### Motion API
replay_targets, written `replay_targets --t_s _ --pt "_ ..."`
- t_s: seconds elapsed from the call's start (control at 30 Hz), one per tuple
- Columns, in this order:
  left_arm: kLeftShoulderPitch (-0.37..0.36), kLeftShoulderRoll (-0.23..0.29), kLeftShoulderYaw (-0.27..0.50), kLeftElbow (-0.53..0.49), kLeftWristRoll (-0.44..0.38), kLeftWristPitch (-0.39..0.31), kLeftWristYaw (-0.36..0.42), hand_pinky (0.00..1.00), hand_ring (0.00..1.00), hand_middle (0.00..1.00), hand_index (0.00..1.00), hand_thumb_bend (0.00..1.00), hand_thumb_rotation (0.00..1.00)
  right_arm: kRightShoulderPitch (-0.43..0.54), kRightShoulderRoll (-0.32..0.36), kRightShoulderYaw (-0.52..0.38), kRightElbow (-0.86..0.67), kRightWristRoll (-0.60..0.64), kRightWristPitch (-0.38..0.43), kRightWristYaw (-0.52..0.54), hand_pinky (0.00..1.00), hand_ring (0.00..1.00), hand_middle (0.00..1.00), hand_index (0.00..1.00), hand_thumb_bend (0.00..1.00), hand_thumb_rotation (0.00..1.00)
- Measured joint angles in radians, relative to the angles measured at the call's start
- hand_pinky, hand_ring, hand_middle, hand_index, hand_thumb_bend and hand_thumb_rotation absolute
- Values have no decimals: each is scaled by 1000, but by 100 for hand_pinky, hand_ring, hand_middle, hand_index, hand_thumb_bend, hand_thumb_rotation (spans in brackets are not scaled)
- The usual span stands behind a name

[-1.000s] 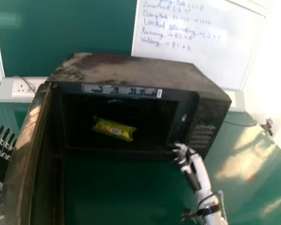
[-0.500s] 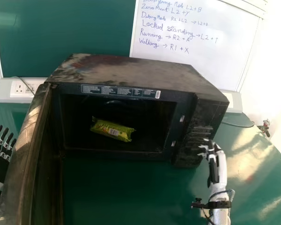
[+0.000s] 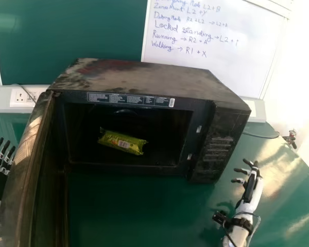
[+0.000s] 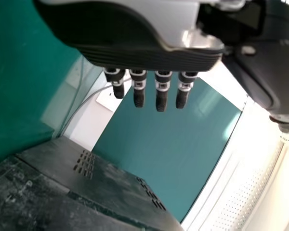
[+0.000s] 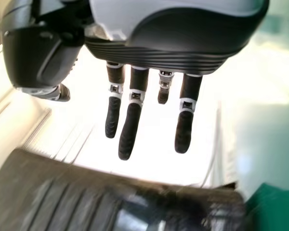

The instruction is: Put biscuit inside oven

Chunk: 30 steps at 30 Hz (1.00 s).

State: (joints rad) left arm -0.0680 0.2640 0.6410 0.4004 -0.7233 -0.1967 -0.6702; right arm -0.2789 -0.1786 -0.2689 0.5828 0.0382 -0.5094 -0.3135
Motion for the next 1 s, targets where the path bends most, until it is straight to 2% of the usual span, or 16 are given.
replay_targets --t_s 0.3,0.5,0.57,0.6,0.7,0.8,0.9,1.0 --pt "-24 10 17 37 -71 4 -101 0 68 78 94 0 0 2 32 -5 -37 -3 83 -61 28 34 43 66 60 48" --pt "-24 16 17 32 -94 14 -157 0 61 73 86 0 0 8 40 -3 -52 -12 115 -78 28 34 44 65 59 48" --pt "-22 17 17 25 -107 21 -177 0 56 69 81 0 0 10 42 -3 -55 -13 118 -81 27 33 43 65 59 47" --pt "-21 18 17 23 -110 25 -190 0 50 65 79 0 0 10 43 -3 -56 -13 119 -82 27 33 43 65 60 47" --pt "-19 23 16 22 -118 34 -264 0 39 55 67 0 0 11 49 -3 -59 -13 123 -82 27 33 42 65 60 47" --pt "-19 31 10 26 -122 50 -328 0 33 46 54 0 0 11 50 -3 -60 -13 124 -81 27 32 42 64 61 46" --pt "-26 56 4 44 -142 116 -422 0 29 39 41 0 0 11 51 -2 -61 -13 129 -80 26 32 41 63 61 46" --pt "-32 70 0 54 -152 158 -481 0 26 35 37 0 0 11 51 -1 -61 -14 133 -79 26 31 41 64 60 45"
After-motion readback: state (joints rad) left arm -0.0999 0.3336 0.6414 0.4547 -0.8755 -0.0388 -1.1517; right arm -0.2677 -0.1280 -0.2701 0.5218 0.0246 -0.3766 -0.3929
